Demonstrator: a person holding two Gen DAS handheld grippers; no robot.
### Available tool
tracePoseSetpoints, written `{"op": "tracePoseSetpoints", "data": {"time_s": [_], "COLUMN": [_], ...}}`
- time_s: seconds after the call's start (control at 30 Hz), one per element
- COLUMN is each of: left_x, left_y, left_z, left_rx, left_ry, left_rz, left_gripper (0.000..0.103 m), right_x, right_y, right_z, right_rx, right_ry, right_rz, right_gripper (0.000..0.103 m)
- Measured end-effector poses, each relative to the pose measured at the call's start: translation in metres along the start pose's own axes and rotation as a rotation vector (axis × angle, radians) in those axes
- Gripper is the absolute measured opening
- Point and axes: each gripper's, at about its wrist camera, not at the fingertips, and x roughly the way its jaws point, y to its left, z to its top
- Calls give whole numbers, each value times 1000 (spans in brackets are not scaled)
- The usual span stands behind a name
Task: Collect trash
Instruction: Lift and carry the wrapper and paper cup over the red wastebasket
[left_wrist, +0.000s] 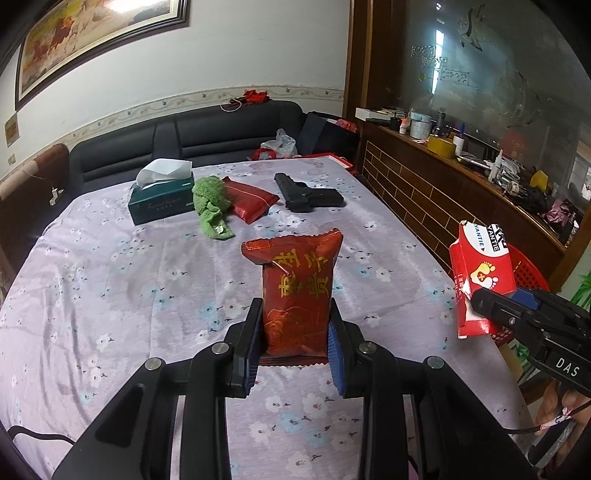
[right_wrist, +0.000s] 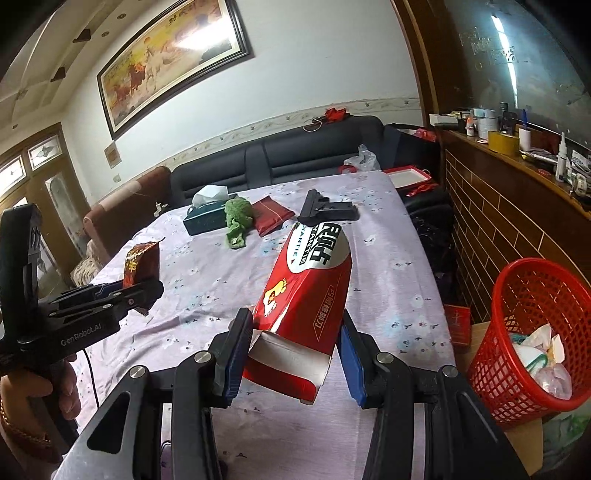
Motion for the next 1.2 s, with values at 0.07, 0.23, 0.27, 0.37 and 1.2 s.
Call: {"op": "tracePoseSetpoints", "data": {"time_s": [0.07, 0.23, 0.27, 0.37, 1.2], "left_x": [1, 3, 3, 4, 16], "left_y": [-3, -11, -12, -16, -75], "left_z": [1, 2, 3, 3, 25], "left_rx": [5, 16, 18, 24, 102], "left_ry": [-1, -1, -1, -1, -22], "left_rz": [-5, -17, -19, -24, -128], "left_gripper": [29, 29, 29, 29, 29], "right_x": [-2, -8, -9, -12, -57], "right_y": [-3, -10, -12, -17, -71], "right_z": [0, 1, 1, 1, 8], "right_rx": [4, 15, 17, 24, 75], "right_ry": [-3, -13, -15, -19, -75], "right_rz": [-3, -19, -24, -30, -159], "right_gripper": [49, 49, 49, 49, 49]}}
